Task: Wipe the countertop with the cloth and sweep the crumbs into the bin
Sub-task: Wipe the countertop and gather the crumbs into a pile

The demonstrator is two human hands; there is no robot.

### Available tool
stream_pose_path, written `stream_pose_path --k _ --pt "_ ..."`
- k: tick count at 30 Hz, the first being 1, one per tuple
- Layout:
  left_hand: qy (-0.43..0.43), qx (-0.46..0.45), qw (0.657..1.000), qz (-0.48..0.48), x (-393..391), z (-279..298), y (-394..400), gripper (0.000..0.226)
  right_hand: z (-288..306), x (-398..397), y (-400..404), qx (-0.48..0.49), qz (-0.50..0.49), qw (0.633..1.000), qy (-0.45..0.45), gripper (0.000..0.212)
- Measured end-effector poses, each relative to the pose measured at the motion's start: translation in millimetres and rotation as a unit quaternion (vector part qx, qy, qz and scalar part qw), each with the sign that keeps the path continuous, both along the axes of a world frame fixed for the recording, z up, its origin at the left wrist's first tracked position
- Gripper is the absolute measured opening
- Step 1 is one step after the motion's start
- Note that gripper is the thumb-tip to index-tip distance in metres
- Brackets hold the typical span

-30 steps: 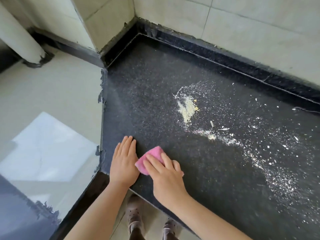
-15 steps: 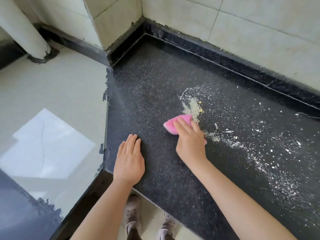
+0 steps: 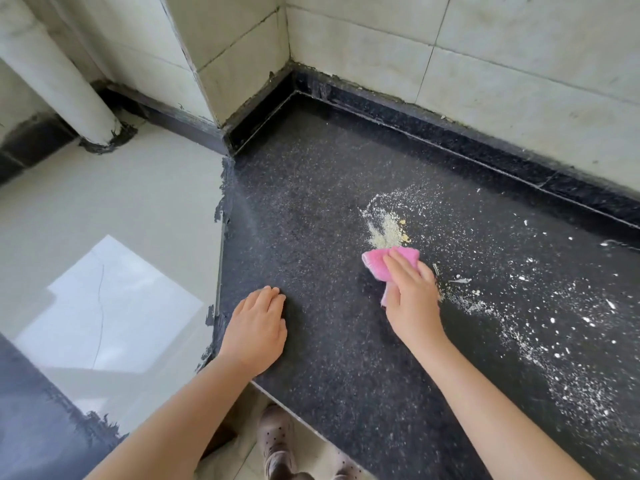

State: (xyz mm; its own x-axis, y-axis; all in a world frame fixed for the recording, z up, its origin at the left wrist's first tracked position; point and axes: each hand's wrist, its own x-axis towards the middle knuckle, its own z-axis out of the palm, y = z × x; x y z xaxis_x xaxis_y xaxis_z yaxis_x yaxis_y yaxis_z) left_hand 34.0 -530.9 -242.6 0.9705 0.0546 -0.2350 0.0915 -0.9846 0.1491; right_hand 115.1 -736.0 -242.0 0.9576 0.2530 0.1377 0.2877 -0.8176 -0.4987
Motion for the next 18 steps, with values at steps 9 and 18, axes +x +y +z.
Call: stream_pose_path --k 9,18 --pt "-0.101 0.021 0.994 -0.031 68 4 46 0.021 9 35 105 -0.023 0.091 0.993 0.072 0.053" --pt "-0.14 -0.075 0.987 0.003 146 -2 82 0.028 -8 90 127 -0.093 -0.044 0.986 0.13 0.056"
